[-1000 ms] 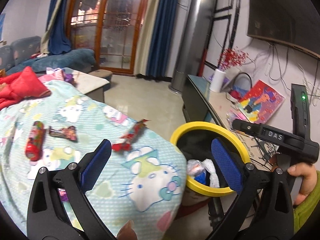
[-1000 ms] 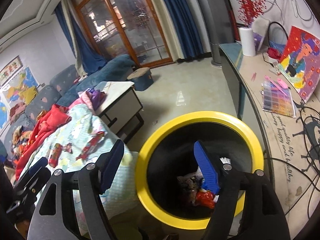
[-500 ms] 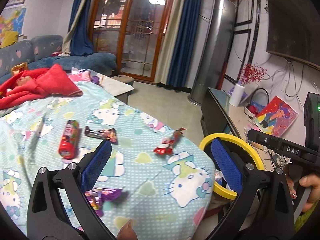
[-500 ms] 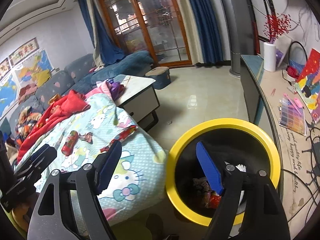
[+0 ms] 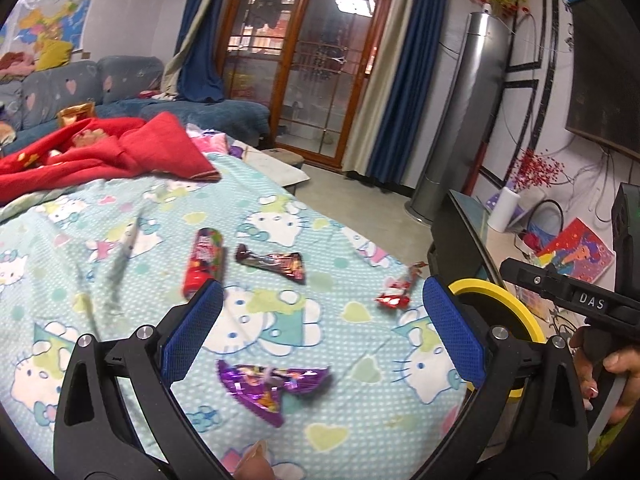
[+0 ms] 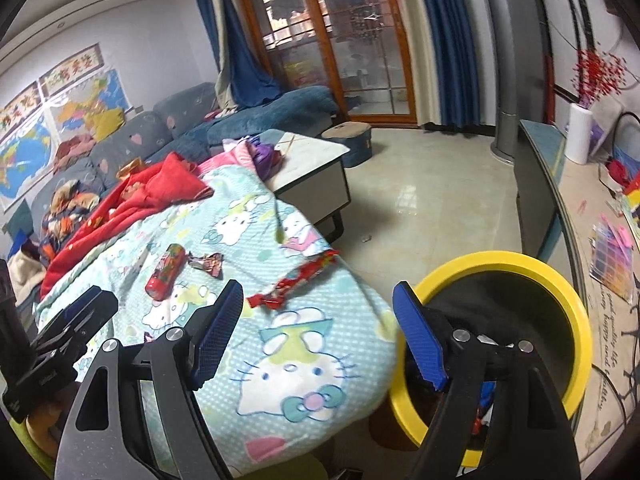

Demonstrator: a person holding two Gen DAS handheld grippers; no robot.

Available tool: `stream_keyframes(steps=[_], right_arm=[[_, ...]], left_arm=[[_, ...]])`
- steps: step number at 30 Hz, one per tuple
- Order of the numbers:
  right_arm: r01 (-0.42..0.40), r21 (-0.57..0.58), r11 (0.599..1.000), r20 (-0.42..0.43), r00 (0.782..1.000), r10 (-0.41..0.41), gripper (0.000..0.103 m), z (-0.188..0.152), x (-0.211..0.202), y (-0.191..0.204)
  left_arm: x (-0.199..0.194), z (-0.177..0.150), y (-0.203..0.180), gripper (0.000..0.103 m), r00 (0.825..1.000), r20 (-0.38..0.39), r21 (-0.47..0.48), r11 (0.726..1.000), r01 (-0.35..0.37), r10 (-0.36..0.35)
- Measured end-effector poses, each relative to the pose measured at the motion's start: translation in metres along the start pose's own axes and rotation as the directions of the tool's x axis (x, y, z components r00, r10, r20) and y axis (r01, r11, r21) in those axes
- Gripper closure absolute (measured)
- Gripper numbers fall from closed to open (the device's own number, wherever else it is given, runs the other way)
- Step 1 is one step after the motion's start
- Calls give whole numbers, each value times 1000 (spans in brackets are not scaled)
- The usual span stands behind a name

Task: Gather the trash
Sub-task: 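Move both open grippers back over the remaining wrappers on the bed, then grasp the red candy wrapper with the right gripper while the left gripper lowers to the purple wrapper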

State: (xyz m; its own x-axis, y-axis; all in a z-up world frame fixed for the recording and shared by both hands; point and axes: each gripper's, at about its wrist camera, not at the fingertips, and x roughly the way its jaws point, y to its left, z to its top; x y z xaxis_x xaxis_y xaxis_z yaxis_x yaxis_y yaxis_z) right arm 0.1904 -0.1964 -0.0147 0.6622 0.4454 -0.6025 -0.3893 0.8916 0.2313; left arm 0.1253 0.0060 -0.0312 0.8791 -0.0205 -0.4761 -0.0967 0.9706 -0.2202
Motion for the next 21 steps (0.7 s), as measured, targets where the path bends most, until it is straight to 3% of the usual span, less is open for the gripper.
stream_keyframes(steps=[7, 11, 21], right_arm=[[-24, -44, 999, -36, 999, 23, 28, 6, 26, 30], [-32, -39, 999, -65, 997, 30, 28, 10, 47, 42], [56, 43, 998, -196, 980, -46, 29, 4, 114, 35]], left_arm=[[-4, -3, 24, 11, 999, -13, -32, 999, -37, 36], [0, -8, 38, 11, 997, -57, -47, 997, -55, 53], [24, -29, 39, 11, 978, -207, -16, 1000, 23, -26]])
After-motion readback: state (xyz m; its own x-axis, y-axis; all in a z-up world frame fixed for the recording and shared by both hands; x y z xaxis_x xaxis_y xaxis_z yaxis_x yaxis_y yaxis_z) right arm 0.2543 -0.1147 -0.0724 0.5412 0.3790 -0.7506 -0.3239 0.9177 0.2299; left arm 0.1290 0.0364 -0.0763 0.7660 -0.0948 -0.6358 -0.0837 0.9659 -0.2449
